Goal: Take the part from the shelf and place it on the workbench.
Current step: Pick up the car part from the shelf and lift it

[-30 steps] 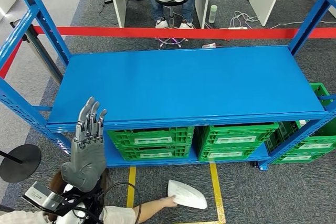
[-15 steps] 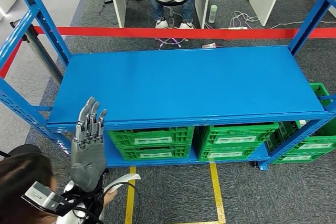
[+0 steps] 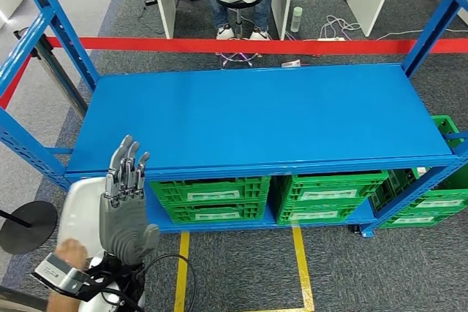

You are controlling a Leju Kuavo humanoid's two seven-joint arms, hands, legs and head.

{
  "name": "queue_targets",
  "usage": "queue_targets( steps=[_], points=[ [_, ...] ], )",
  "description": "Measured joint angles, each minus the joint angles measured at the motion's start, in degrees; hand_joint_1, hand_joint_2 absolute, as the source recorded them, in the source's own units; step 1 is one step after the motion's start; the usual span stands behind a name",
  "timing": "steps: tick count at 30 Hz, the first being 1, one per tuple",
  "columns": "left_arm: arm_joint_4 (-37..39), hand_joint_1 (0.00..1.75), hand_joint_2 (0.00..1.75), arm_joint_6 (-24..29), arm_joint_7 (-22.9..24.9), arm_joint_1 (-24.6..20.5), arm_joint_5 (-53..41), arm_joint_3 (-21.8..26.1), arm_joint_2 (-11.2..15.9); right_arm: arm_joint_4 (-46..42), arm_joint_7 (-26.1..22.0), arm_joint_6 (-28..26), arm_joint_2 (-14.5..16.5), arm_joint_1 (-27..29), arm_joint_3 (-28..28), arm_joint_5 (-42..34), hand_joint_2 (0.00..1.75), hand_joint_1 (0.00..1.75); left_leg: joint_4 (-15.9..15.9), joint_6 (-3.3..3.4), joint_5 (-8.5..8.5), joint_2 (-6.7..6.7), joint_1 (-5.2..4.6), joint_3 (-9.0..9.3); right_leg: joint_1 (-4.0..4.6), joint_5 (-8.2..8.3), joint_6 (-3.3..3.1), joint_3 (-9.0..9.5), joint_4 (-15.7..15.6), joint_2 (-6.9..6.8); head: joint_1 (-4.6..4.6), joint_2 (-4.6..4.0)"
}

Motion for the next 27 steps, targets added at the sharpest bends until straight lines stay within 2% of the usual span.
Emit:
queue_targets(
  steps=[27],
  points=[
    [0.0, 0.00, 1.75, 0.0, 0.0, 0.0, 0.0, -0.1, 0.0, 0.0, 0.0, 0.3, 0.0, 0.0, 0.0, 0.0, 1.75, 0.00, 0.0, 0.00, 0.00, 0.00, 0.00, 0.00, 0.00, 0.00, 0.00, 0.00, 0.0, 0.00, 0.00, -0.01]
  ],
)
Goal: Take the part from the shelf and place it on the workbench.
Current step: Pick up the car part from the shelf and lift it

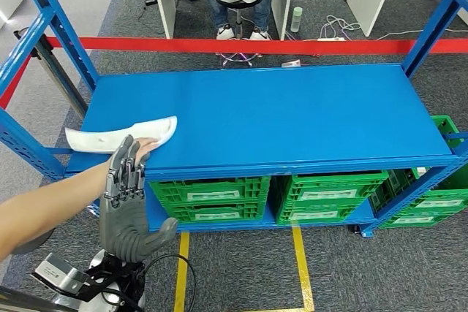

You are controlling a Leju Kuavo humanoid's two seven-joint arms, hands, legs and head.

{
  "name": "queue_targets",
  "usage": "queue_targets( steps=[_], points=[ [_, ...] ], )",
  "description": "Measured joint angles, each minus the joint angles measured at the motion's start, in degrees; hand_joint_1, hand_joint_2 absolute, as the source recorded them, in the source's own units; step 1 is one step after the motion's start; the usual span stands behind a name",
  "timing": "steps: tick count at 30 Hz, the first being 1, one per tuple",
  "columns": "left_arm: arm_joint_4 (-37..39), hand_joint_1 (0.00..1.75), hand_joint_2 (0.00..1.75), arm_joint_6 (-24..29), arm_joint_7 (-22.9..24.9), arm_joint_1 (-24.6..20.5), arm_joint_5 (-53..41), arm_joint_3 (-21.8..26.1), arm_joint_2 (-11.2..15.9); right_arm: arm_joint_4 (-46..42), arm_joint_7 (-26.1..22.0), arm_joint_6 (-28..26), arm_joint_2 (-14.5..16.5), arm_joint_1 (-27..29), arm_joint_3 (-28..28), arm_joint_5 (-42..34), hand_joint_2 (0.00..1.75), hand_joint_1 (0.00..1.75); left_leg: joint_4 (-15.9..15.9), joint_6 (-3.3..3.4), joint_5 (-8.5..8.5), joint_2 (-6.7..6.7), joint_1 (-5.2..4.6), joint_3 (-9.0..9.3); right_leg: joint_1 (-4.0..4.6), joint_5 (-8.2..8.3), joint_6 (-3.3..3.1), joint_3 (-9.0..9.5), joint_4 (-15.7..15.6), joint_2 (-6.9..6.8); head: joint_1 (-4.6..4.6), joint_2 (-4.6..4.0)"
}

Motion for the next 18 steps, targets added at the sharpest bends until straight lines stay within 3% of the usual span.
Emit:
queue_targets(
  steps=[18],
  points=[
    [0.0, 0.00, 1.75, 0.0, 0.0, 0.1, 0.0, -0.7, 0.0, 0.0, 0.1, 0.5, 0.0, 0.0, 0.0, -0.3, 1.75, 0.00, 0.0, 0.00, 0.00, 0.00, 0.00, 0.00, 0.00, 0.00, 0.00, 0.00, 0.0, 0.00, 0.00, 0.01]
  ],
)
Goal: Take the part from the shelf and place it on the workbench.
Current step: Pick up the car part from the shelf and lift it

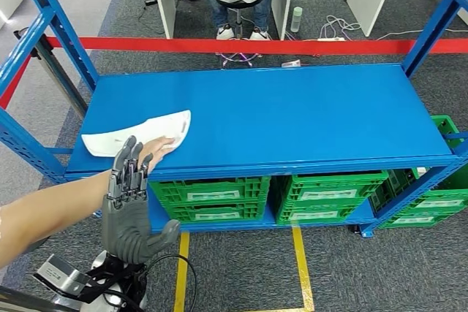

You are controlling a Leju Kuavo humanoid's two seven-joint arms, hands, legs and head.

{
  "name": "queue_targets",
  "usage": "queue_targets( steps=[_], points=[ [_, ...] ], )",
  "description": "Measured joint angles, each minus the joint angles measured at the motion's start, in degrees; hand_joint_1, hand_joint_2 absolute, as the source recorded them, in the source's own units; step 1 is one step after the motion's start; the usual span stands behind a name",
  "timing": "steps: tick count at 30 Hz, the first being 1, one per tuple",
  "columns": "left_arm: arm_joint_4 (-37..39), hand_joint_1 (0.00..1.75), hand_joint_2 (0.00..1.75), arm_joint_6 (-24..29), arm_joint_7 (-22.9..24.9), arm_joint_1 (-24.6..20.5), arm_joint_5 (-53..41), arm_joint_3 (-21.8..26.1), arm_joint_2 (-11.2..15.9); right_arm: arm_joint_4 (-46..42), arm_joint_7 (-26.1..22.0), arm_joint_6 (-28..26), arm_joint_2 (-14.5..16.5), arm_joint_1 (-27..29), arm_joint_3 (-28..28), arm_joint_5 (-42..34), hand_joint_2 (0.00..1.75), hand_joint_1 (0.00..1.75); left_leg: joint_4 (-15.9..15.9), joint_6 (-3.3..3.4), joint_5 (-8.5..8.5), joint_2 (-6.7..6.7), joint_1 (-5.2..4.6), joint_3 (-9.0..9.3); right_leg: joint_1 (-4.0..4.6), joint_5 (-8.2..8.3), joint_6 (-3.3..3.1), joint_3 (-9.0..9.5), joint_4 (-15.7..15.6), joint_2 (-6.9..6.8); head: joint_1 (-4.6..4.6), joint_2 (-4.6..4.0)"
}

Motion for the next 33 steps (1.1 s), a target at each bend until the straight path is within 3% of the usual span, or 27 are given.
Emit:
queue_targets(
  steps=[33],
  points=[
    [0.0, 0.00, 1.75, 0.2, 0.1, 0.4, 0.5, 0.1, 0.1, 0.0, 0.0, 0.3, 0.0, 0.0, -0.4, -0.3, 1.75, 0.00, 0.0, 0.00, 0.00, 0.00, 0.00, 0.00, 0.00, 0.00, 0.00, 0.00, 0.0, 0.00, 0.00, 0.01]
  ],
)
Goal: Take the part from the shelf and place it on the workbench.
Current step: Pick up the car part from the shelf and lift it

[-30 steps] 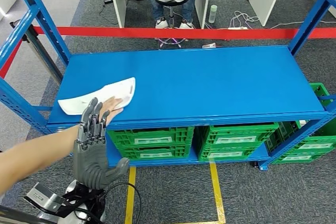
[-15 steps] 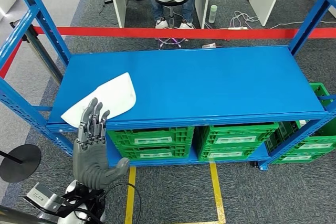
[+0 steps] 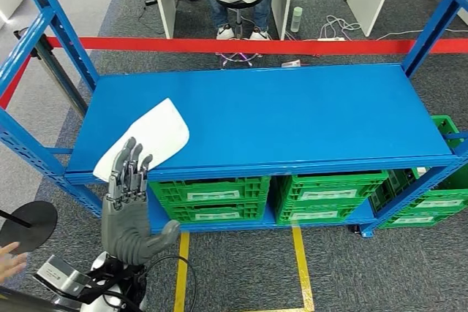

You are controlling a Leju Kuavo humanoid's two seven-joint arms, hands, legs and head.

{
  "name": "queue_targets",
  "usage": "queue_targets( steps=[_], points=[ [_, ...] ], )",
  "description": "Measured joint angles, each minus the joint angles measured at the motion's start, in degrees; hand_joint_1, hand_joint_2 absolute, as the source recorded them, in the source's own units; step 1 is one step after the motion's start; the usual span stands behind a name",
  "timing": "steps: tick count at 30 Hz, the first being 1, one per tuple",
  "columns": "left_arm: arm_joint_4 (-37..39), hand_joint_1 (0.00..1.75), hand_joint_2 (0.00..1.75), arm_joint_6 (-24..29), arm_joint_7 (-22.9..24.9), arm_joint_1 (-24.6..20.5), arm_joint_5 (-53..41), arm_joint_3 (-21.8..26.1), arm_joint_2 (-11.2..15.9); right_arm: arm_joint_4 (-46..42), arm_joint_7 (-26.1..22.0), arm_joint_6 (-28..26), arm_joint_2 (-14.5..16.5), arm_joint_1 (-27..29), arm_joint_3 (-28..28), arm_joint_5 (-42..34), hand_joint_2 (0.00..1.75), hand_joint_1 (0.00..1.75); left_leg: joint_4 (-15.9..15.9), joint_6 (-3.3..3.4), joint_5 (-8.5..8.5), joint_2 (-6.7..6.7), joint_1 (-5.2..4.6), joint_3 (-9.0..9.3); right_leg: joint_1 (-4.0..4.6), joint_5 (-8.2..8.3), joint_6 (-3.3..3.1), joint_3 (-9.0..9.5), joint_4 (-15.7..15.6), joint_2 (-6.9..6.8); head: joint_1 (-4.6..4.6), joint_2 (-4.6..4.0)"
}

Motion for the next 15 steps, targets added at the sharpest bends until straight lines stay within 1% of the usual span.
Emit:
queue_targets(
  steps=[15],
  points=[
    [0.0, 0.00, 1.75, 0.2, 0.5, 0.0, 0.3, 0.3, 0.0, 0.0, -0.2, -0.2, 0.0, 0.0, -0.2, 0.1, 1.75, 0.00, 0.0, 0.00, 0.00, 0.00, 0.00, 0.00, 0.00, 0.00, 0.00, 0.00, 0.0, 0.00, 0.00, -0.01]
  ],
)
